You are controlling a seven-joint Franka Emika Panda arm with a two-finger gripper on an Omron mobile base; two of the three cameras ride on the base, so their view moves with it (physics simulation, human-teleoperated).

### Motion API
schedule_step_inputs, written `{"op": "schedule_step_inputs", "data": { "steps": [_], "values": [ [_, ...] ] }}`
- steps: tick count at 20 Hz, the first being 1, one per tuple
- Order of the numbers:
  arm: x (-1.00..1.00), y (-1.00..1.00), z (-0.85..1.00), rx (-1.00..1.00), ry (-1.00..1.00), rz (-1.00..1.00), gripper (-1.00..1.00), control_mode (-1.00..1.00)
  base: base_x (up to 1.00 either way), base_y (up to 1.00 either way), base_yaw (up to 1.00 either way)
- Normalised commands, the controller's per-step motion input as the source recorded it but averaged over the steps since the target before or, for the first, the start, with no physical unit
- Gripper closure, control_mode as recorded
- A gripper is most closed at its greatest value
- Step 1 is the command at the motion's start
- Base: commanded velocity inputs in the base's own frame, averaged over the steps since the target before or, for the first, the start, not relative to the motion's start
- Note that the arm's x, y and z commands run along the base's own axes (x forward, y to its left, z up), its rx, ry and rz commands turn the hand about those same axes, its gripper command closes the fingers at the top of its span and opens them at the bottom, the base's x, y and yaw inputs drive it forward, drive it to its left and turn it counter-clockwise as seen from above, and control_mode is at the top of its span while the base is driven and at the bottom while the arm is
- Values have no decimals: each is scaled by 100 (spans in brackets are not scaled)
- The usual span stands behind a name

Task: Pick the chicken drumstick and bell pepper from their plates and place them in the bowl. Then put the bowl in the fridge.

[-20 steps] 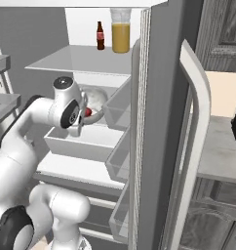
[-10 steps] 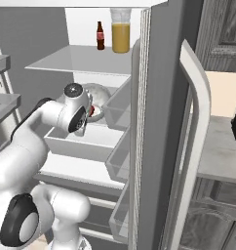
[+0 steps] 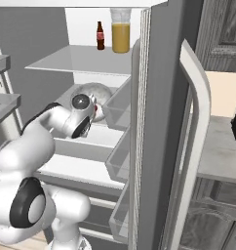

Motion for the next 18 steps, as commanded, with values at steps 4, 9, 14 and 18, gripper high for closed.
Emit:
{"op": "schedule_step_inputs", "data": {
  "steps": [4,9,14,18],
  "values": [
    [40,8,0,0,0,0,100,-100,0,0,0],
    [41,7,0,0,8,0,100,-100,0,0,0],
    [41,1,0,0,16,0,100,-100,0,0,0],
    [42,0,-1,0,12,0,100,-100,0,0,0]
  ]
}}
